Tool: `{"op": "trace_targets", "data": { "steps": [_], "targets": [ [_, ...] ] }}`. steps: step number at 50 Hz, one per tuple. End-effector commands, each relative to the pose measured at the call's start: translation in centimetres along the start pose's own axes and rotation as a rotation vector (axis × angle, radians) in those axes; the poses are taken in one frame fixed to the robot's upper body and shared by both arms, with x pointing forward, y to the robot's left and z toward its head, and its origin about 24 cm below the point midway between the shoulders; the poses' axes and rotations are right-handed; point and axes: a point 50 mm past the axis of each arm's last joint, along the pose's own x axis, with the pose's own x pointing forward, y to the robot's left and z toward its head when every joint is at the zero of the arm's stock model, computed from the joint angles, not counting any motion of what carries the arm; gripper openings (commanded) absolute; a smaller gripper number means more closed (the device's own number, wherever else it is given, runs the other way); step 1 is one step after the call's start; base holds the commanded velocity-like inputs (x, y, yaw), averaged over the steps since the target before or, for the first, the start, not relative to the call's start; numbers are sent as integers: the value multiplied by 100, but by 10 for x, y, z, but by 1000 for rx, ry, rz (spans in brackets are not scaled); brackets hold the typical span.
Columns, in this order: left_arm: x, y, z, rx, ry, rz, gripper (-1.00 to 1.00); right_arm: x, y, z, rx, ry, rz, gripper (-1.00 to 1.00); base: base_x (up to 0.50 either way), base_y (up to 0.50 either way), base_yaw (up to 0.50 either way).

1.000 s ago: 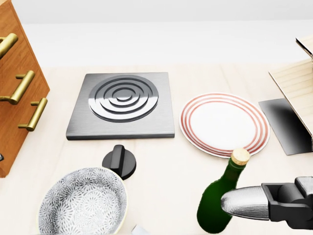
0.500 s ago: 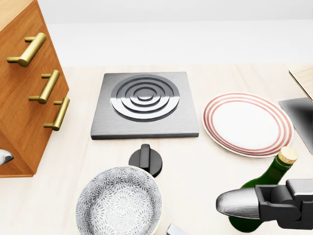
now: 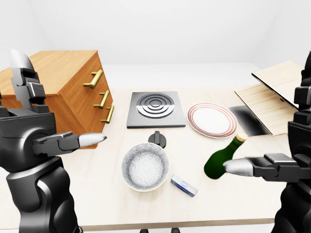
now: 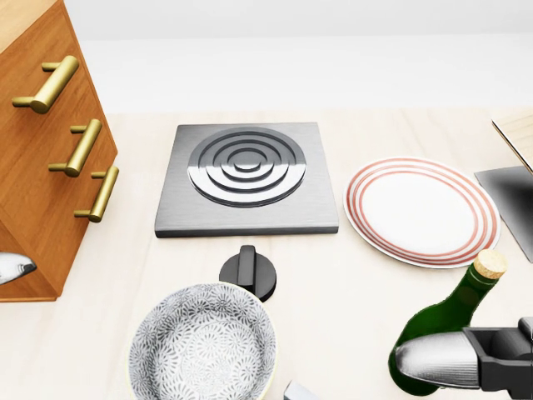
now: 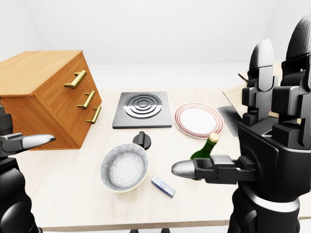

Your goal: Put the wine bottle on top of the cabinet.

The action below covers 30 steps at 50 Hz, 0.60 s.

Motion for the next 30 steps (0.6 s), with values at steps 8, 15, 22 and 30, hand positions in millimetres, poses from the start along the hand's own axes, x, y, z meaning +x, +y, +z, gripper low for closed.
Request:
{"op": "trace_targets", "data": {
  "steps": [8,15,22,30],
  "targets": [
    [-1,2,-6,6,26,8,100,-36,-40,-6,100,322,-111,100,0,0,0],
    [-1,0,-3,4,17,5,100,-48,-45,-6,65,381,-119,100,0,0,0],
    [-5,-1,-8,13,45,-8,100,-56,-44,-6,-15,364,-108,100,0,0,0],
    [-6,0,-10,23,58,-11,100,-59,-46,-6,-134,340,-94,100,0,0,0]
  ]
}}
